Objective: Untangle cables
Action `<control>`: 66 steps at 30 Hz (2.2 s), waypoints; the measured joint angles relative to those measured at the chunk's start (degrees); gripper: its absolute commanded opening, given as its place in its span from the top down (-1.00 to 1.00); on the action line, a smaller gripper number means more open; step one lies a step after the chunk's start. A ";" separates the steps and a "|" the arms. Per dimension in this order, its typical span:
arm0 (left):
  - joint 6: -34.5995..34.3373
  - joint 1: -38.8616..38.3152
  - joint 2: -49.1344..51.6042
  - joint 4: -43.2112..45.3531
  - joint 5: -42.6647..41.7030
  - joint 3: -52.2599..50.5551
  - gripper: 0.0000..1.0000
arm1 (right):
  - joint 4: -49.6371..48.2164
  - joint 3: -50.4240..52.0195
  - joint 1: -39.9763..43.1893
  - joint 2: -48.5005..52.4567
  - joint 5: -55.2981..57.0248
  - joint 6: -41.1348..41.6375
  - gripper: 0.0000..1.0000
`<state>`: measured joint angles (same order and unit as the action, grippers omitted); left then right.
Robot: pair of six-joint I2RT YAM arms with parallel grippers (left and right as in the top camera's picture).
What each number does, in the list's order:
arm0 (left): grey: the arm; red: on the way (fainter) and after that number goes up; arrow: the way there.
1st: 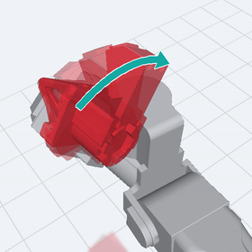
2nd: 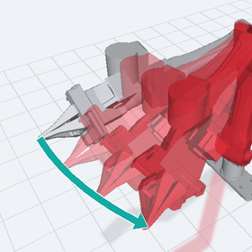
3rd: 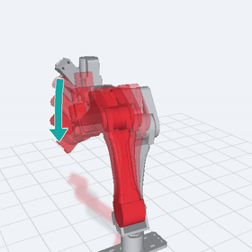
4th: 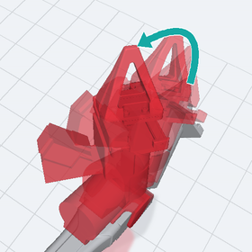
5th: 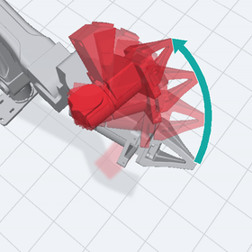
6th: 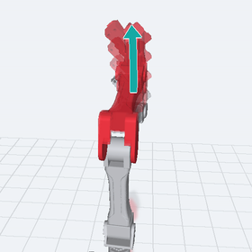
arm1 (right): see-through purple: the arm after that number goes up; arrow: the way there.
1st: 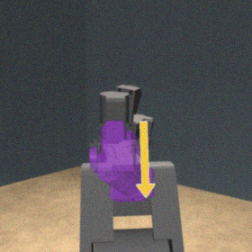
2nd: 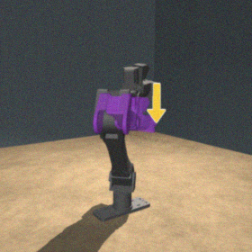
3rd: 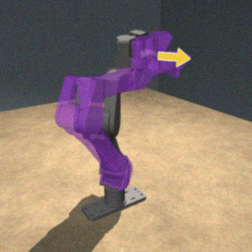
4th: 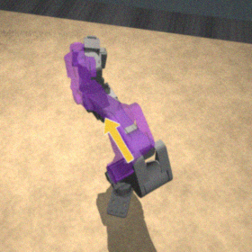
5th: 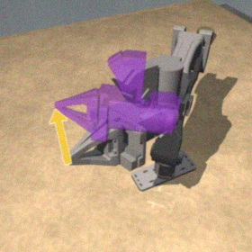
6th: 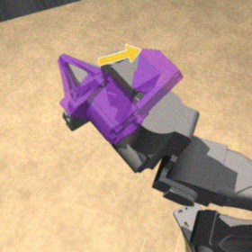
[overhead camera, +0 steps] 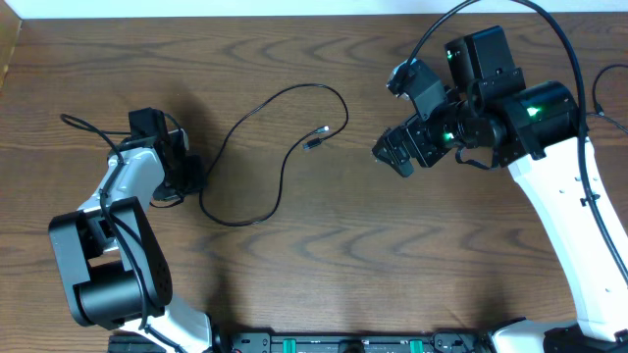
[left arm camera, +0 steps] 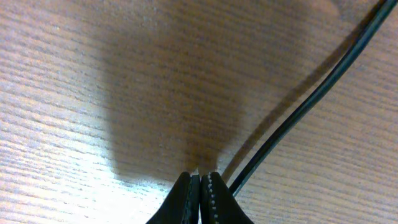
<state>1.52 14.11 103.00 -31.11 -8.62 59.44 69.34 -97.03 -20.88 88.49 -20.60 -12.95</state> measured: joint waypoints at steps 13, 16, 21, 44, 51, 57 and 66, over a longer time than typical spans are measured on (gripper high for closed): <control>0.22 0.00 1.36 0.57 -0.04 0.09 0.85 | 0.22 0.00 0.00 0.00 -0.90 0.00 -0.99; 0.22 -0.09 1.38 0.63 -0.31 0.09 0.85 | 0.07 0.00 0.00 0.00 -0.92 0.00 -0.99; 0.00 -1.79 1.57 2.49 -1.84 0.09 0.85 | -0.66 0.00 0.00 0.00 -1.09 0.00 -0.99; -16.92 -25.81 3.32 15.91 -4.61 0.04 0.85 | -6.84 0.02 0.07 -0.31 8.02 0.00 -0.99; -21.79 -30.36 3.32 21.88 -5.03 0.04 0.85 | -13.94 0.04 2.80 -4.02 9.42 0.00 -0.99; -23.82 -33.48 4.35 24.13 -5.03 0.81 0.85 | -15.02 0.04 5.73 -9.86 9.99 -0.02 -0.99; -24.17 -34.03 7.89 16.87 -6.86 5.99 0.85 | -10.73 0.02 6.43 -13.62 10.23 0.15 -0.99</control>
<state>-22.65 -19.92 110.89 -14.24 -15.49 65.43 58.61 -97.01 -14.46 74.87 -10.37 -12.80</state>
